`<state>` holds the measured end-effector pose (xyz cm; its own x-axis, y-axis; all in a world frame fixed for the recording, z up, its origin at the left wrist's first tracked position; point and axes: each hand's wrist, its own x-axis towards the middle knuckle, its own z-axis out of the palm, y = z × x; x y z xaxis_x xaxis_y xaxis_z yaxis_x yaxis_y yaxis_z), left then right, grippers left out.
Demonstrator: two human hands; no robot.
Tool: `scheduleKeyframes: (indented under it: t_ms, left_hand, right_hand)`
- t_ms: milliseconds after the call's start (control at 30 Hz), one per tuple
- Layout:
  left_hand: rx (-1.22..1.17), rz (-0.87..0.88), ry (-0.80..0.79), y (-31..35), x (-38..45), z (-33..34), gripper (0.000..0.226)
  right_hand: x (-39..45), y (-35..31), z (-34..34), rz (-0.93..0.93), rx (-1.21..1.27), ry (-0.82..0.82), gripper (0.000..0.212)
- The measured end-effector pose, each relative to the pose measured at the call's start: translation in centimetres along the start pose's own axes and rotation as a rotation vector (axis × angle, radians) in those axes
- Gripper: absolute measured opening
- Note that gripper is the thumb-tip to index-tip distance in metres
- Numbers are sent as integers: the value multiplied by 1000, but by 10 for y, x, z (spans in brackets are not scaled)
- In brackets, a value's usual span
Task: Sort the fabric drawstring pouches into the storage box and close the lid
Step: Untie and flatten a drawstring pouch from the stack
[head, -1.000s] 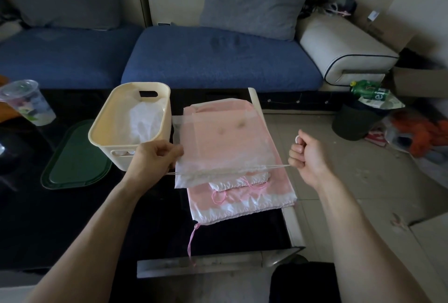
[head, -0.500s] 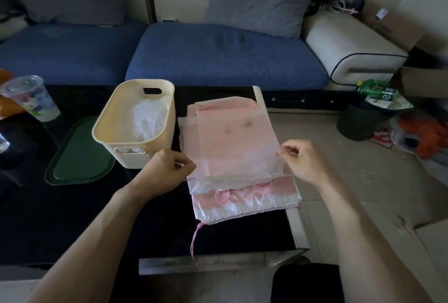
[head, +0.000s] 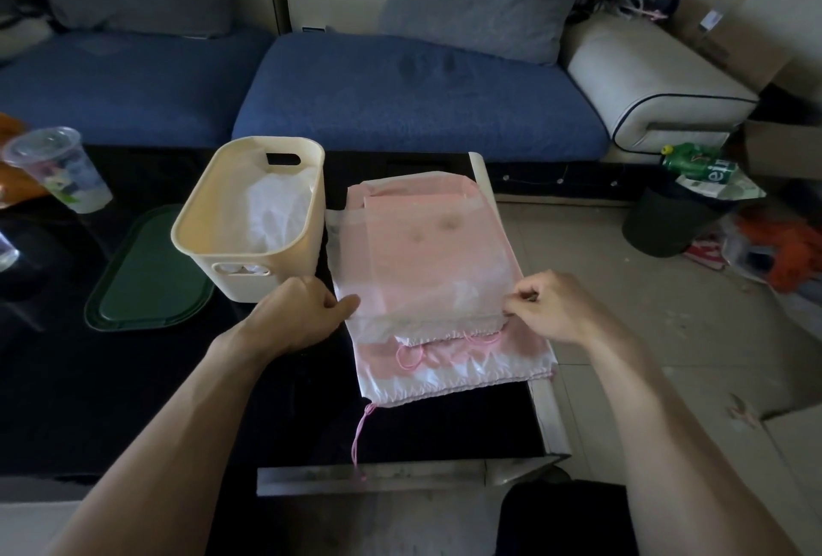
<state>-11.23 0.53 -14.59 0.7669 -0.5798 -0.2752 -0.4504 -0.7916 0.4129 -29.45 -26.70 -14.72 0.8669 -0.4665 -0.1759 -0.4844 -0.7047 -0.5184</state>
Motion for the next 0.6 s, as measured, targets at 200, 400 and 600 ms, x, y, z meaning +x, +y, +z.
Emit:
scheduleKeyframes:
  t_ms: [200,400,600]
  left_hand:
    - [-34,-15,206,-3,-1,-12,48]
    - [-101,-52,275,-5,0,-25,45]
    - [-119,-73,308,-1,0,-25,46]
  right_hand:
    - [-4,15,-14,0,176,72,46]
    - [-12,40,-32,70,246,174,51]
    - [-17,50,-39,117,334,187,43]
